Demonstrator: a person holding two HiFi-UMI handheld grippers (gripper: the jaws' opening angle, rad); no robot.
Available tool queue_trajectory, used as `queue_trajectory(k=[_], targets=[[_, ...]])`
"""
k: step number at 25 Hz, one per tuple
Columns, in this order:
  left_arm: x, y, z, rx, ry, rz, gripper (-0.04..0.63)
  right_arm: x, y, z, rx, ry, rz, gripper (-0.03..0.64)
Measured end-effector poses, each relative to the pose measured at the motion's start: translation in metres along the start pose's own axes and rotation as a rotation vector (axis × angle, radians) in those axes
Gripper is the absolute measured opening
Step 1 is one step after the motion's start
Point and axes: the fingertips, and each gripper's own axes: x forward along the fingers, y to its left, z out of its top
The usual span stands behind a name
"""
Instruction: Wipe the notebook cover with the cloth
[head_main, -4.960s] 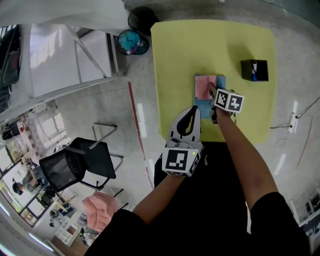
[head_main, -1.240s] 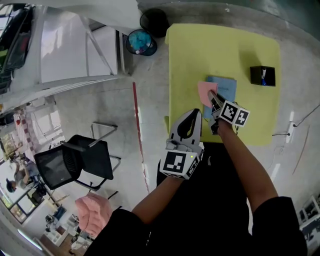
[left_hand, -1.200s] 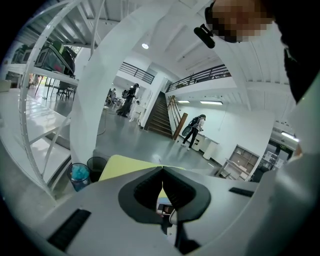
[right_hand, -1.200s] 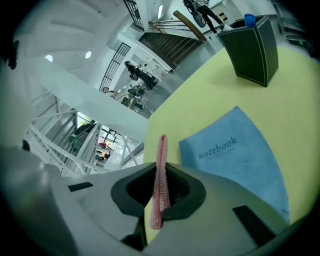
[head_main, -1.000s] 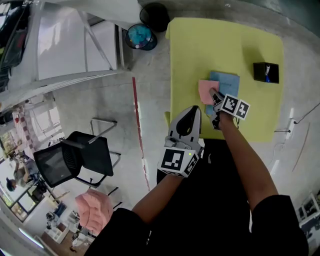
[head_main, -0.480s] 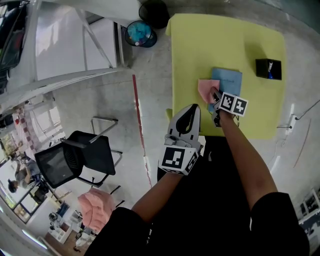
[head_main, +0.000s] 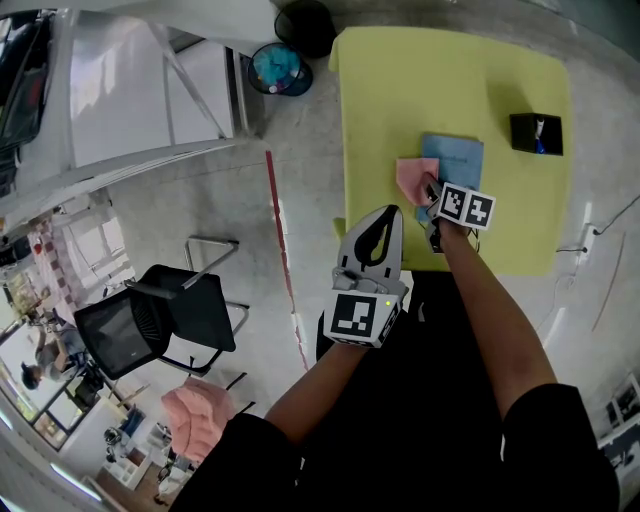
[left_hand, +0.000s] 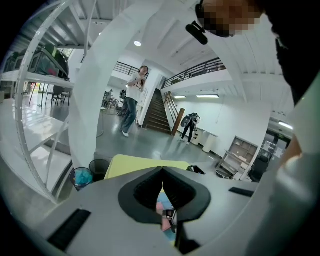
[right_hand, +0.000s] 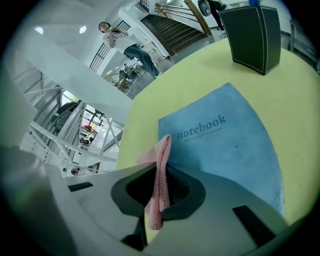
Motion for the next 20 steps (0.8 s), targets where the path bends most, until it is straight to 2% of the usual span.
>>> queue_trajectory(k=[10,14,20], targets=[[0.009,-0.022,0.004,0.026,-0.005,-0.009,0.015,-0.012,-0.016,0.006,0.004,0.006,0.006,0.037],[0.012,-0.025,-0.005,0.05,0.024,-0.012,0.015,-0.015,-0.022,0.006,0.005,0.003,0.011,0.037],[0.02,-0.037,0.0,0.044,0.011,-0.029,0.015,-0.016,-0.026,0.008,0.005,0.008,0.02,0.037]])
